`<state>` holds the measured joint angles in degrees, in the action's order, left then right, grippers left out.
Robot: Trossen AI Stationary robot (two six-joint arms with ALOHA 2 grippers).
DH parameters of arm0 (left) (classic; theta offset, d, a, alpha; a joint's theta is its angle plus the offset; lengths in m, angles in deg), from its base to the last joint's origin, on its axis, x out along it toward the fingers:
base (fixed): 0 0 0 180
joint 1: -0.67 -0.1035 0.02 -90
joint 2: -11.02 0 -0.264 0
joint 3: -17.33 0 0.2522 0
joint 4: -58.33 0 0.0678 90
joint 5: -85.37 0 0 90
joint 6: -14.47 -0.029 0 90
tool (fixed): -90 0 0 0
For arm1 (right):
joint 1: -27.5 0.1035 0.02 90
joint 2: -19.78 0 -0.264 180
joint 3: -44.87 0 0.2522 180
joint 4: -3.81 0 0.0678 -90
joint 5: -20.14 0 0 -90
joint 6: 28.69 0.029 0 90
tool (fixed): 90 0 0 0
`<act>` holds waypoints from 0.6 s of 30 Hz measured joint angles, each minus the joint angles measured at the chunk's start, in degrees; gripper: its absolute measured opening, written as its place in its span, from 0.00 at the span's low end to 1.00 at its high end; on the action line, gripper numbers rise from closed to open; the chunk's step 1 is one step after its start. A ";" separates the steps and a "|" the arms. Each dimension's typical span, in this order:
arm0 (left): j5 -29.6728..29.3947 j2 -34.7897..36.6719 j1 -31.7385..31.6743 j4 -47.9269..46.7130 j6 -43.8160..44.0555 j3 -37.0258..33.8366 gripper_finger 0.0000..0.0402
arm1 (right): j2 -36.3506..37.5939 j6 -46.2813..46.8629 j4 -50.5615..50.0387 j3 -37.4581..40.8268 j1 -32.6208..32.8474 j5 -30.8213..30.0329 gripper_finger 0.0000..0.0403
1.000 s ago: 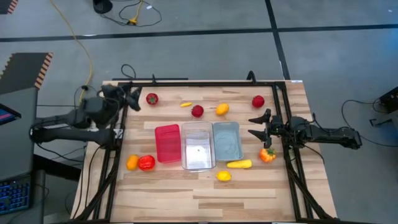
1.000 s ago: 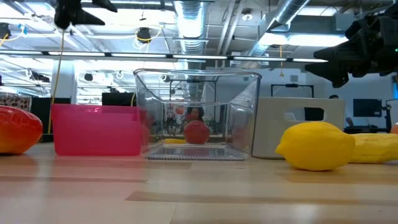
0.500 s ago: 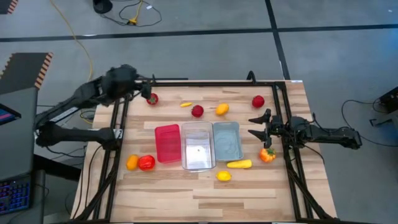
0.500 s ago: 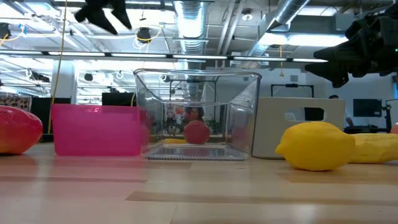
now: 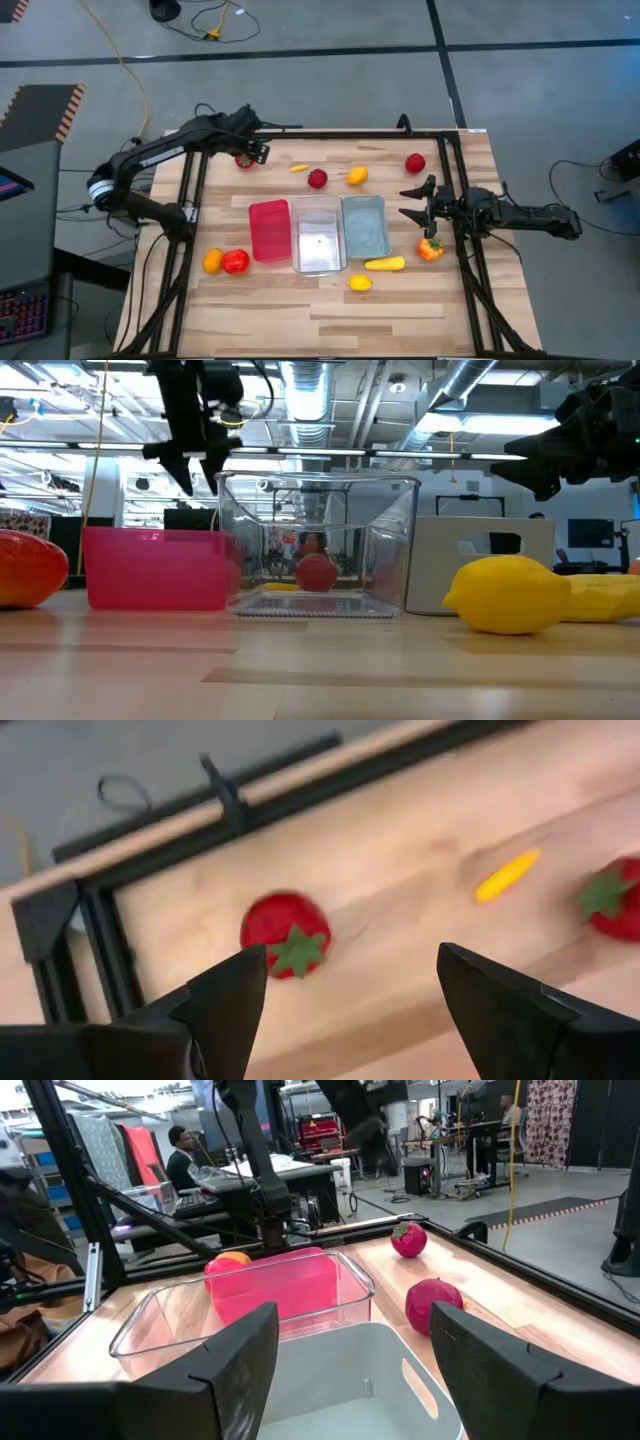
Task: Sort produce into baskets
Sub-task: Put the left red tomato into the transparent bin
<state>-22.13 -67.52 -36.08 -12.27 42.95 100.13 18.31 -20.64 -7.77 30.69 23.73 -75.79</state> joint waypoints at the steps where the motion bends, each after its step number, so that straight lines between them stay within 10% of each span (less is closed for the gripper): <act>1: 0.93 -0.86 -0.39 -0.37 0.25 0.00 0.70 | 0.00 -0.02 0.01 0.00 -0.02 -0.02 0.71; 18: 3.76 -7.90 -6.84 -0.45 -0.14 -1.20 0.82 | 0.00 -0.01 0.02 0.00 -0.01 0.00 0.71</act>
<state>-18.36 -75.42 -42.92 -12.72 42.80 98.92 18.31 -20.65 -7.75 30.69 23.72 -75.79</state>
